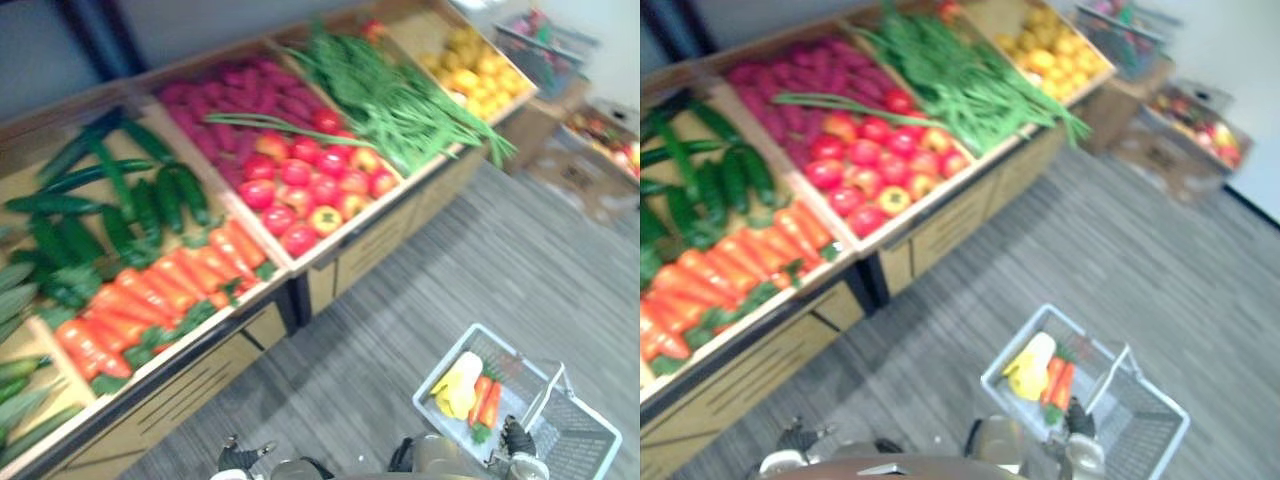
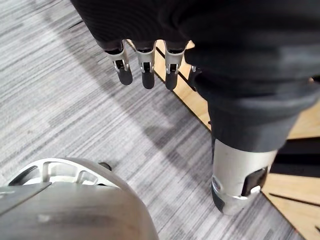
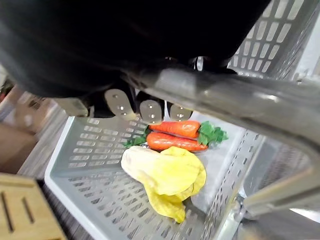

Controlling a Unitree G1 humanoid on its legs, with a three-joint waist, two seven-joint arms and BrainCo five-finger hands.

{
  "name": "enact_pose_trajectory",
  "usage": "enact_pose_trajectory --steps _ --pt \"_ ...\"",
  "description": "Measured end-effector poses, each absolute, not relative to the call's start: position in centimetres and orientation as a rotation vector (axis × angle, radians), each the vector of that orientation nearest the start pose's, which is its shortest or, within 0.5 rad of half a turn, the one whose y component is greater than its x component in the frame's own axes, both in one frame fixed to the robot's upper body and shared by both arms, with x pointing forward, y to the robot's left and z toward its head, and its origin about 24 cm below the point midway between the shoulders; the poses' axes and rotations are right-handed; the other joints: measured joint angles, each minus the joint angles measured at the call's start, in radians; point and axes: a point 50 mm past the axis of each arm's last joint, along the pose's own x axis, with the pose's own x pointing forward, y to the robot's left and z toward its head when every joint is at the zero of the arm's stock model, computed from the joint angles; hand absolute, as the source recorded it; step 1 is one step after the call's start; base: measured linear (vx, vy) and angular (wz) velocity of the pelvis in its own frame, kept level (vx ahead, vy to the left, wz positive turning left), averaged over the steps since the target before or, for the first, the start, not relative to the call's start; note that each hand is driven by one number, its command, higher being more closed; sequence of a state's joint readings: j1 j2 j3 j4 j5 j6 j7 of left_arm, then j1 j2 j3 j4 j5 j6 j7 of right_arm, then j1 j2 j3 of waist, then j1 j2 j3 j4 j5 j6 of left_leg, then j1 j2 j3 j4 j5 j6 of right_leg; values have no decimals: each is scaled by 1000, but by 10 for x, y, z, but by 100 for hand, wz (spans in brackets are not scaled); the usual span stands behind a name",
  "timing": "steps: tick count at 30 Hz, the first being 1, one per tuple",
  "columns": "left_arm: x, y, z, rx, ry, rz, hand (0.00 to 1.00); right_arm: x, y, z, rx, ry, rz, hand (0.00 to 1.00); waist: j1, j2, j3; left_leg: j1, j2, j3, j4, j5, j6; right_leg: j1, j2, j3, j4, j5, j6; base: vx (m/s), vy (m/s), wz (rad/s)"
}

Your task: Pick vegetable in the basket

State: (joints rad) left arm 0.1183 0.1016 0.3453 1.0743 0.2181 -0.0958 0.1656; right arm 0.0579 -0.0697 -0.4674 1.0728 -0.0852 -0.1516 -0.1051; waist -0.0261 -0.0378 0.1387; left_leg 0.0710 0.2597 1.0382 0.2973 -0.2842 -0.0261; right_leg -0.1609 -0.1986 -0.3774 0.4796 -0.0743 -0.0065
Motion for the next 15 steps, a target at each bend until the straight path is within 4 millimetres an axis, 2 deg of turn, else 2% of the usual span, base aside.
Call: enact_pose_trajectory --steps 1,2,3,4,5,7,9,10,11,12,13,14,15 --pt "72 241 -156 199 1092 426 0 93 -239 -152 31 974 -534 100 -1 4 -1 3 4 13 12 7 5 8 15 1 -37 2 -1 2 -176 -156" --pt "70 241 -156 193 1094 429 0 87 -238 -153 38 993 -542 100 2 9 -7 -6 33 23 71 24 25 32 43 24 -129 22 0 -23 -203 -150" --pt "70 241 -156 191 1095 423 0 84 -237 -155 44 1006 -546 100 0 -7 -20 -59 47 12 98 4 6 25 65 68 -209 35 17 -70 -206 -148" --pt "72 238 -157 184 1095 415 0 82 -239 -155 43 1012 -551 100 0 8 -37 -78 36 -2 22 7 -1 17 78 94 -252 33 21 -135 -237 -151" --pt "82 233 -157 176 1077 393 0 88 -238 -155 44 1012 -540 100 -7 3 -43 -81 42 31 19 29 -22 -9 72 113 -276 -7 74 -101 -200 -112" --pt "90 229 -157 167 1067 380 0 86 -237 -156 55 1027 -547 100 -6 -3 -43 -73 70 67 87 26 -26 -9 76 80 -294 -15 86 15 -231 -100" --pt "90 226 -157 160 1069 376 0 81 -237 -158 51 1048 -547 100 -15 7 -42 -25 124 97 175 27 -25 43 99 77 -324 -13 82 55 -163 -73" --pt "89 223 -158 169 1075 352 0 75 -236 -159 41 1066 -541 100 -35 13 -40 -18 188 84 303 38 -8 101 116 80 -365 -14 75 46 -108 -27" --pt "92 218 -158 168 1066 336 0 77 -235 -159 35 1063 -536 100 -47 2 -34 -60 239 40 393 -7 -53 122 114 96 -373 -18 67 31 -89 -16" --pt "96 215 -158 163 1057 328 0 77 -237 -159 30 1062 -541 100 -50 12 -35 -86 232 15 345 -33 -77 119 108 103 -367 -18 67 -23 33 -25" --pt "101 210 -158 150 1047 320 0 80 -245 -156 10 1044 -547 100 -54 34 -25 -87 211 5 191 68 -17 113 112 110 -347 -18 68 -29 69 -55" --pt "98 209 -159 117 1055 350 0 80 -244 -156 2 1047 -536 100 -44 28 -24 -73 202 -59 204 90 -31 114 108 147 -342 -22 75 -5 47 -69" --pt "97 209 -159 105 1059 362 0 81 -243 -156 -4 1045 -525 100 -40 31 -20 -79 185 -121 216 104 -25 115 107 161 -336 -21 77 8 2 -100"
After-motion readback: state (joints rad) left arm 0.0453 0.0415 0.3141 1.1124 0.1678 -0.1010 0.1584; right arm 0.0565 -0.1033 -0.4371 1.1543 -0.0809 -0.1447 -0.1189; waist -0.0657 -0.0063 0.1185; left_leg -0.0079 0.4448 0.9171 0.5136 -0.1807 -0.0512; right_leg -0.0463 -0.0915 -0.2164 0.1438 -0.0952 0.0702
